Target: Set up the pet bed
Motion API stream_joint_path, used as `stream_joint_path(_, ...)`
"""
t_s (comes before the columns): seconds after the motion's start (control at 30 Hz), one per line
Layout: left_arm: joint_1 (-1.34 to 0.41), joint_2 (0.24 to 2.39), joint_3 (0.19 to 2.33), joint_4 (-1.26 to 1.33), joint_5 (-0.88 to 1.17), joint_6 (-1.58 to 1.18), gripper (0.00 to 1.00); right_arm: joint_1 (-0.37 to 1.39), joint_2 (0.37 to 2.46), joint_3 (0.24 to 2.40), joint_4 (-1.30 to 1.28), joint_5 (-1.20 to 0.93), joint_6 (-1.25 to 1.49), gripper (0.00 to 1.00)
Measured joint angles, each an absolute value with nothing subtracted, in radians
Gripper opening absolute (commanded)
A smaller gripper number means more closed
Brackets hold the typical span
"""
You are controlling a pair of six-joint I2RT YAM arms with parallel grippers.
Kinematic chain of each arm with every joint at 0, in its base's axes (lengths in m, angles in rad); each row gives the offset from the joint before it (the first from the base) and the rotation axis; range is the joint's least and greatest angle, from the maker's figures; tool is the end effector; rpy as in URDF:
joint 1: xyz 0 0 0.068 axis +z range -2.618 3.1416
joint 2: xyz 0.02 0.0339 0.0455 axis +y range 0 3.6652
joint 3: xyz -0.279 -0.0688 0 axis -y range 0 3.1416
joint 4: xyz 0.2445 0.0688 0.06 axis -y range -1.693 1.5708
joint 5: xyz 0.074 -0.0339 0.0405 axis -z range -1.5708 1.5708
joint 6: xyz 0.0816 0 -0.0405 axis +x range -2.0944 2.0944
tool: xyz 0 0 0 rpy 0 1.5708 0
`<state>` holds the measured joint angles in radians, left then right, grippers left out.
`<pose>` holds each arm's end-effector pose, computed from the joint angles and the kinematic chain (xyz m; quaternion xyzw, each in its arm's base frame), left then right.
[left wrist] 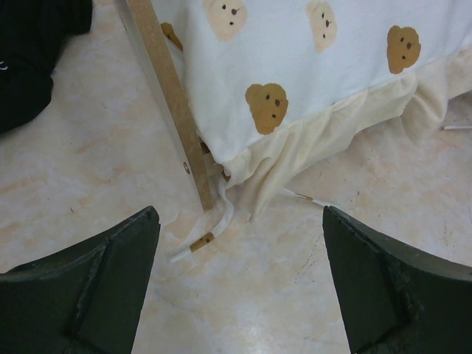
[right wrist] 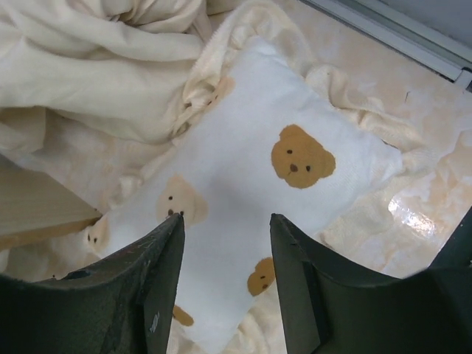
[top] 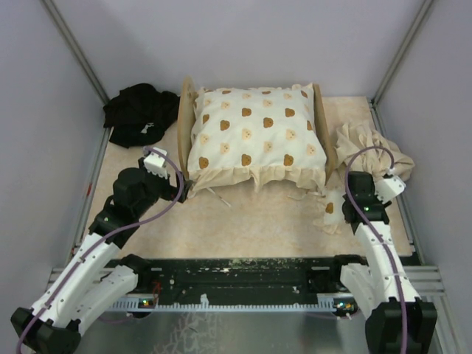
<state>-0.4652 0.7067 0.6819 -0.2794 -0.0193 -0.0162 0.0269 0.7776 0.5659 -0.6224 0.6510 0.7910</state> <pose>0.1814 -0.0893 0.3020 0.1739 0.7871 -0.1335 0.5766 0.1674 -0.0450 0.2136 0.4364 0.7773 -0.1381 0.4317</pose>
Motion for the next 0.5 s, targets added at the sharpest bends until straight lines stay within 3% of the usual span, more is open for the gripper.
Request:
stream_joint_path(0.23,-0.465,0.705,0.682,-0.28,-0.019,-0.006,0.95,-0.165,0.914,0.568,-0.559,0.532,0.831,0.49)
stream_joint_path(0.4,-0.465,0.705,0.682,-0.281,-0.018,0.0,0.9,-0.219,0.991,0.522,-0.491,0.466,0.848,0.22)
stream_joint_path(0.5,-0.465,0.705,0.682,-0.282,-0.006,0.007,0.9,-0.22,0.994,0.497,-0.462,0.456,0.84,0.0)
